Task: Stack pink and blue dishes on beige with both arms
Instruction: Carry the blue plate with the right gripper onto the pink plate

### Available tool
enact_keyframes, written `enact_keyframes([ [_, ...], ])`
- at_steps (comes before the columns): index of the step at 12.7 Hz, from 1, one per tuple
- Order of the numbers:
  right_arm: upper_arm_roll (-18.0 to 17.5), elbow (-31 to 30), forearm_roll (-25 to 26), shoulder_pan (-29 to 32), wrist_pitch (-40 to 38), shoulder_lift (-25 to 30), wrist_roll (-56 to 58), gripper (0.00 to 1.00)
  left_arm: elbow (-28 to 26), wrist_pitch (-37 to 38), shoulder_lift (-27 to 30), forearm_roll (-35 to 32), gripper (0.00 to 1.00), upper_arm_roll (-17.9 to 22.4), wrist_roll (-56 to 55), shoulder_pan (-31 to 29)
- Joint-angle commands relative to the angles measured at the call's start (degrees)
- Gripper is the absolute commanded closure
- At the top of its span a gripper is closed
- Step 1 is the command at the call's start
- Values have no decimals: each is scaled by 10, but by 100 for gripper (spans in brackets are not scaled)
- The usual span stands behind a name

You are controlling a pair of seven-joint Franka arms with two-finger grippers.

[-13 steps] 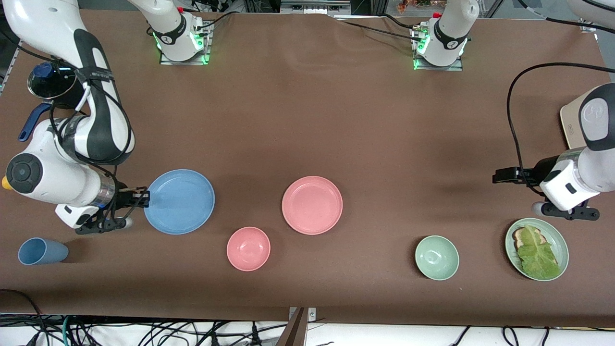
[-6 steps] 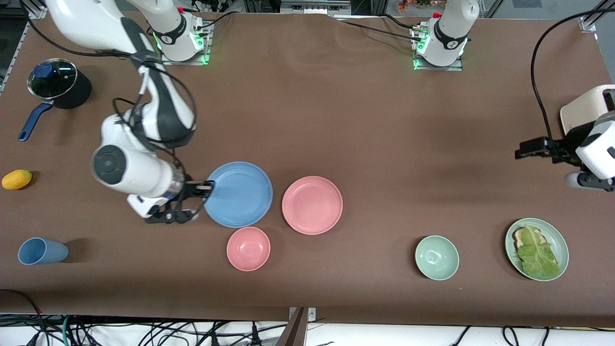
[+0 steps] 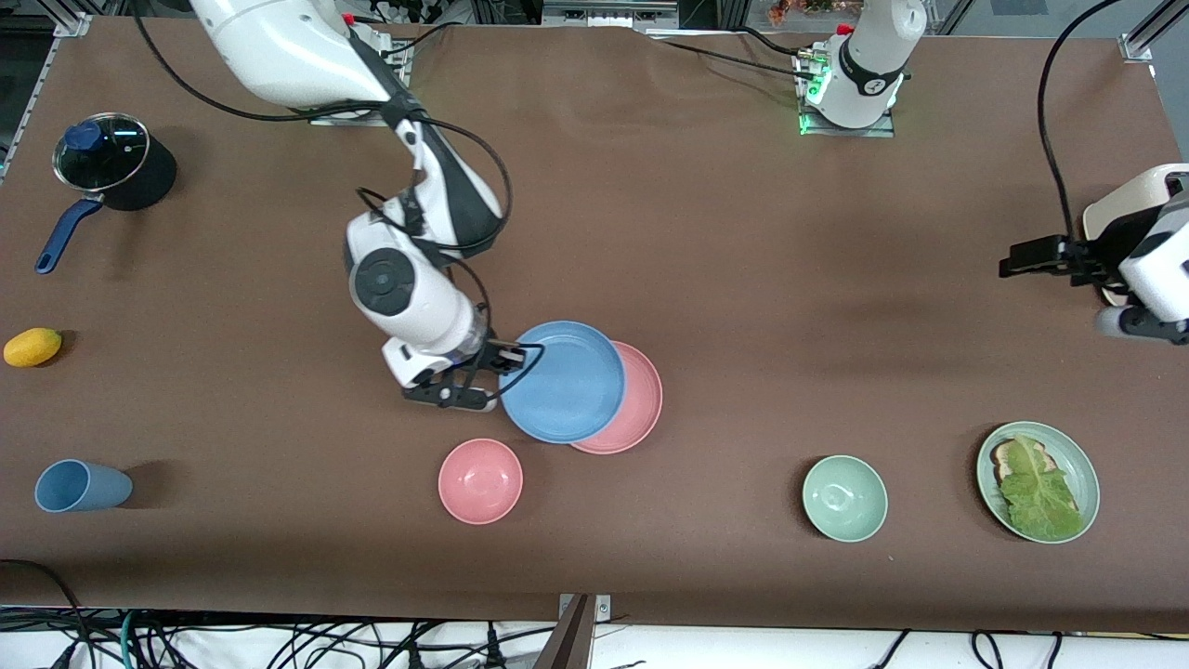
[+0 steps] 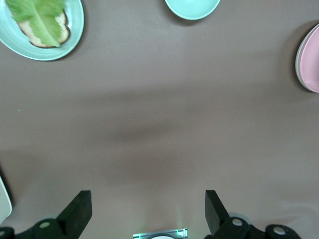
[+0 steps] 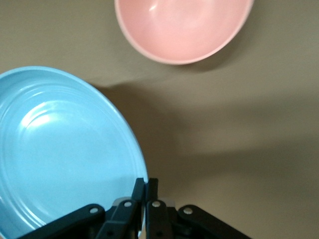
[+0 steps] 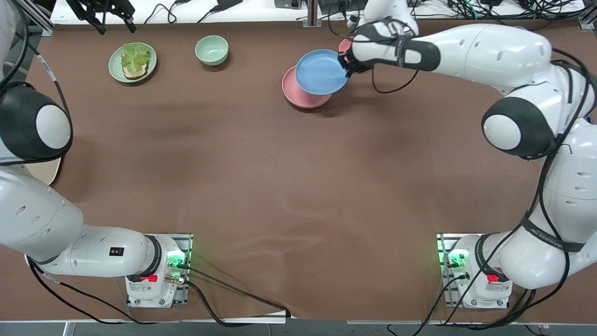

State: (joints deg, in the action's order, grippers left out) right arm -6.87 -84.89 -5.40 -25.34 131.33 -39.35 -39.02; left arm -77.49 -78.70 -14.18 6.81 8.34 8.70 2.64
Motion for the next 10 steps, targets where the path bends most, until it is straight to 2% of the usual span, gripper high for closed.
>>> enact_keyframes([
  [1,2,28,-2,-23,38,-38,-62,100,-5,6,27,-18,0,-3,1,1],
  [4,4,63,2,-37,49,-72,-92,100,-5,7,45,-75,0,-22,-2,21],
  [7,5,66,16,-43,64,-88,-92,100,-11,32,50,-65,0,-32,-40,23],
  [10,5,63,39,-42,64,-94,-92,100,-41,33,63,-64,0,-51,-79,24],
])
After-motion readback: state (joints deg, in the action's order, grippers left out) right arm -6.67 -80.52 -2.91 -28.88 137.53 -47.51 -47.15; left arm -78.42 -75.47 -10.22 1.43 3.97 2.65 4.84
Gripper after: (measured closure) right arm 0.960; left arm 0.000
